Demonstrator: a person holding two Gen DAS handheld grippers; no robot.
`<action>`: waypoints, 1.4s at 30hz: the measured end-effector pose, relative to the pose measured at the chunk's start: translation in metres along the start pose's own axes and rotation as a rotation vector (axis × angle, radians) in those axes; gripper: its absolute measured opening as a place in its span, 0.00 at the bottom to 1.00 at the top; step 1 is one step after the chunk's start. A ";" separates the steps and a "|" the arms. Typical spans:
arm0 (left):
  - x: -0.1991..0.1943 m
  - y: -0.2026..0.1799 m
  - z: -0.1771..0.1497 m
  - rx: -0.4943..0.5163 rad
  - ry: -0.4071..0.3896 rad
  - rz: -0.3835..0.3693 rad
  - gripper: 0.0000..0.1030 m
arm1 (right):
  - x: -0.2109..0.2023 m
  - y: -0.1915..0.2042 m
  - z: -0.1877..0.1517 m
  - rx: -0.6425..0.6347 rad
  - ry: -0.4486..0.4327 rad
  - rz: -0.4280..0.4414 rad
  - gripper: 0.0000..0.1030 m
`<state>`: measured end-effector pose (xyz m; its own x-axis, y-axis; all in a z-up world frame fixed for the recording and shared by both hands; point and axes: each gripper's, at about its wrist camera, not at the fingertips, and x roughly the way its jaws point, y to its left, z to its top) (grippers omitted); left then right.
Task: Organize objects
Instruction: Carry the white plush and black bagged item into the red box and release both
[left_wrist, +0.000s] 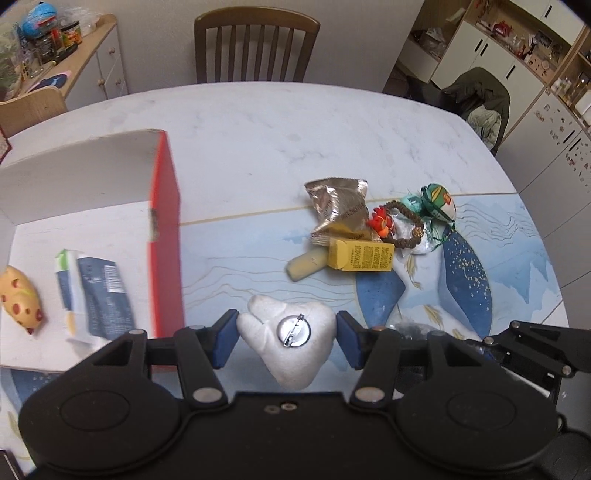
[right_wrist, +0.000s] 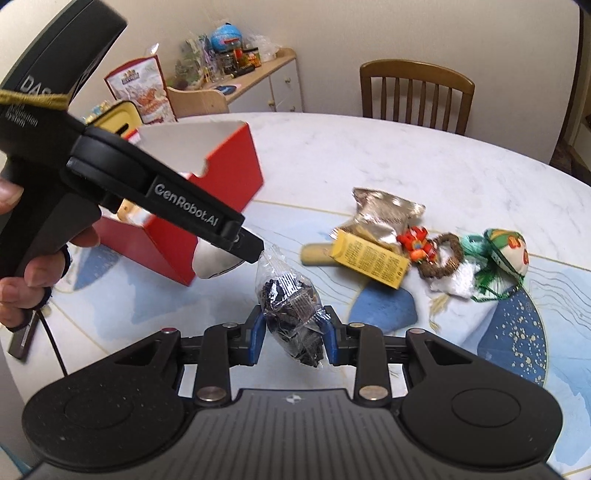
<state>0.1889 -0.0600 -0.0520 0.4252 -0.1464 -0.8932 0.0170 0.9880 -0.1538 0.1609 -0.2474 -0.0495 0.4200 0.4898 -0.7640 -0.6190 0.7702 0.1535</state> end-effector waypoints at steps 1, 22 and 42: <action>-0.004 0.004 0.000 -0.001 -0.004 -0.001 0.54 | -0.002 0.003 0.003 0.002 -0.003 0.007 0.31; -0.064 0.134 0.020 -0.138 -0.106 0.109 0.54 | 0.019 0.099 0.089 -0.067 -0.021 0.117 0.31; -0.004 0.227 0.058 -0.201 -0.042 0.234 0.54 | 0.137 0.147 0.166 -0.086 0.024 0.007 0.31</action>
<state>0.2441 0.1679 -0.0592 0.4337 0.0904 -0.8965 -0.2638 0.9641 -0.0304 0.2377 0.0008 -0.0274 0.4005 0.4844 -0.7778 -0.6767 0.7287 0.1054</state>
